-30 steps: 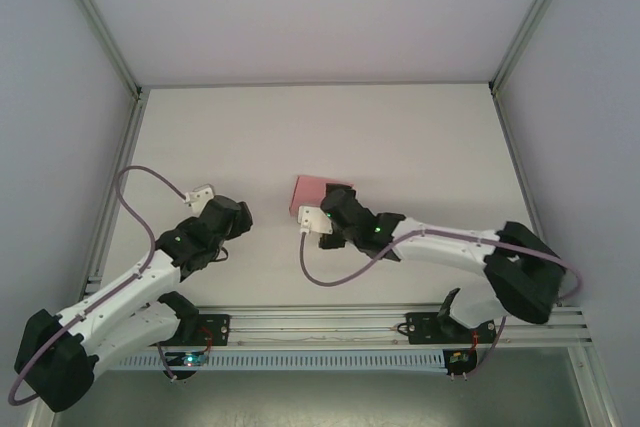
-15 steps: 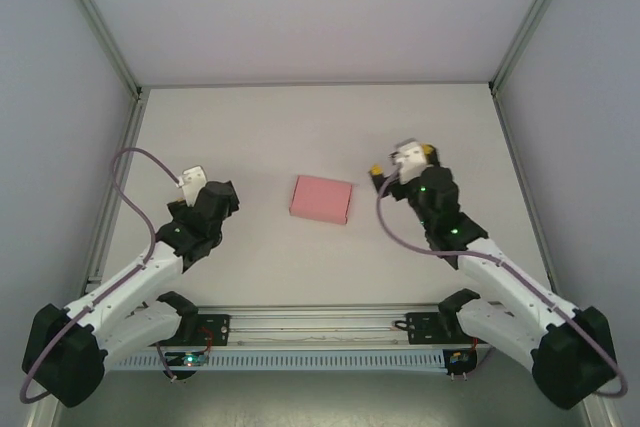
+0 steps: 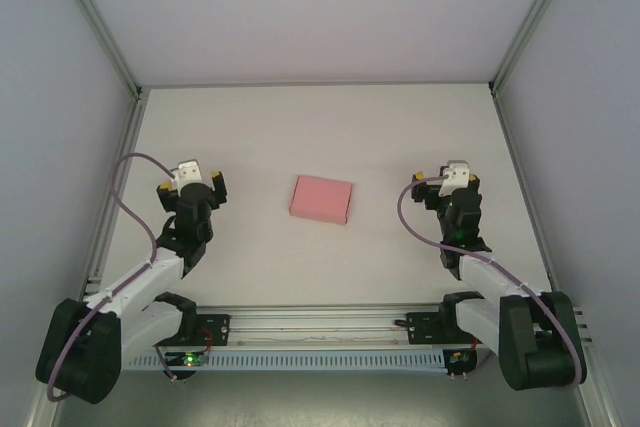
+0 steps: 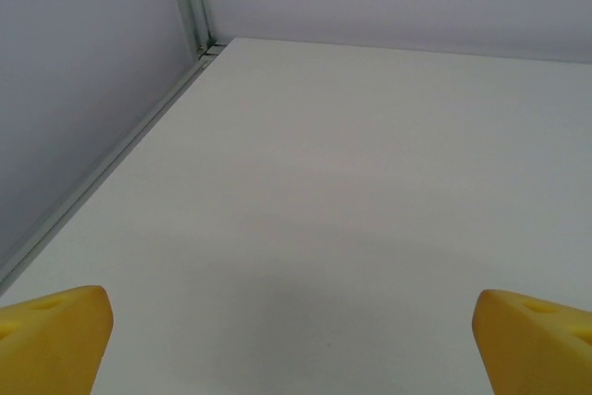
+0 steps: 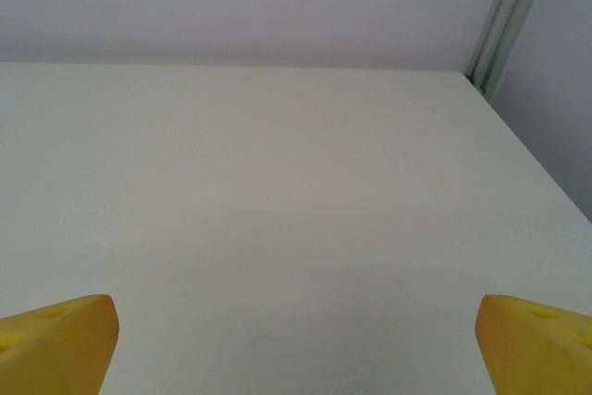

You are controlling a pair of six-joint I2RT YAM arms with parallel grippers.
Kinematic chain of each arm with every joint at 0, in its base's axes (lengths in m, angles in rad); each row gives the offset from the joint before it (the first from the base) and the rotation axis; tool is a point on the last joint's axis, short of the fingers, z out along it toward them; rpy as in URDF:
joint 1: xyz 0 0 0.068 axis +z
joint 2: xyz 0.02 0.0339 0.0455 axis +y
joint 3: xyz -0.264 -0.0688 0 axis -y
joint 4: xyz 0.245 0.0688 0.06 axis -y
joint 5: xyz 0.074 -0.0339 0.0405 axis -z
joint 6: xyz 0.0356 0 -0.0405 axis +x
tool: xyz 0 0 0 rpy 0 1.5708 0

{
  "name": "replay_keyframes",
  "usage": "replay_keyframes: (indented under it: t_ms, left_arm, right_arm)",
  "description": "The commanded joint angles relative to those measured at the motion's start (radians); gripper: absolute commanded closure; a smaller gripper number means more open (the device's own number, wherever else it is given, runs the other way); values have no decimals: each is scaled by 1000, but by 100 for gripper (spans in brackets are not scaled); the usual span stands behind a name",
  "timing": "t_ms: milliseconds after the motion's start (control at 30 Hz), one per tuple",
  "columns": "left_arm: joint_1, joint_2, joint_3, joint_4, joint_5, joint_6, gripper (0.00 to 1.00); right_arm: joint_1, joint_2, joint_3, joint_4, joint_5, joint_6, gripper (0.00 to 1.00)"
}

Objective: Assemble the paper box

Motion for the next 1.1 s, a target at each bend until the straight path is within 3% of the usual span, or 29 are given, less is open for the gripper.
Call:
replay_keyframes:
  t_ms: [0,133,200,267,333,400,467,533,600,667,733,1067]
  left_arm:
    - [75,102,-46,212,114,61,0]
    - [99,296,-53,450,128,149,0]
    - [122,334,-51,498,243,180,0]
    - [169,464,-77,662,350,166,0]
    - [207,619,-95,929,407,166,0]
    - [236,490,-57,625,511,144,0]
    - [244,577,-7,683,475,133,0]
    - [244,522,47,470,411,97,0]
    - [241,563,19,606,405,112,0]
    - [241,530,42,498,400,101,0]
    - [241,553,28,569,399,107,0]
    - [241,540,35,531,399,104,0]
  right_arm:
    - [-25,69,-18,223,-103,-41,2]
    - [-29,194,-27,375,-241,-60,2]
    - [-35,277,-17,404,-326,-93,2]
    - [-43,383,0,521,-372,-65,2]
    - [-79,335,53,327,-337,-41,2]
    - [-88,425,72,373,-279,0,2]
    - [-100,477,85,463,-278,30,2]
    - [-94,446,115,343,-240,17,1]
    - [-67,453,116,351,-176,10,1]
    - [-67,449,117,342,-171,8,2]
    - [-68,450,117,342,-172,7,2]
    - [-63,449,118,340,-161,8,2]
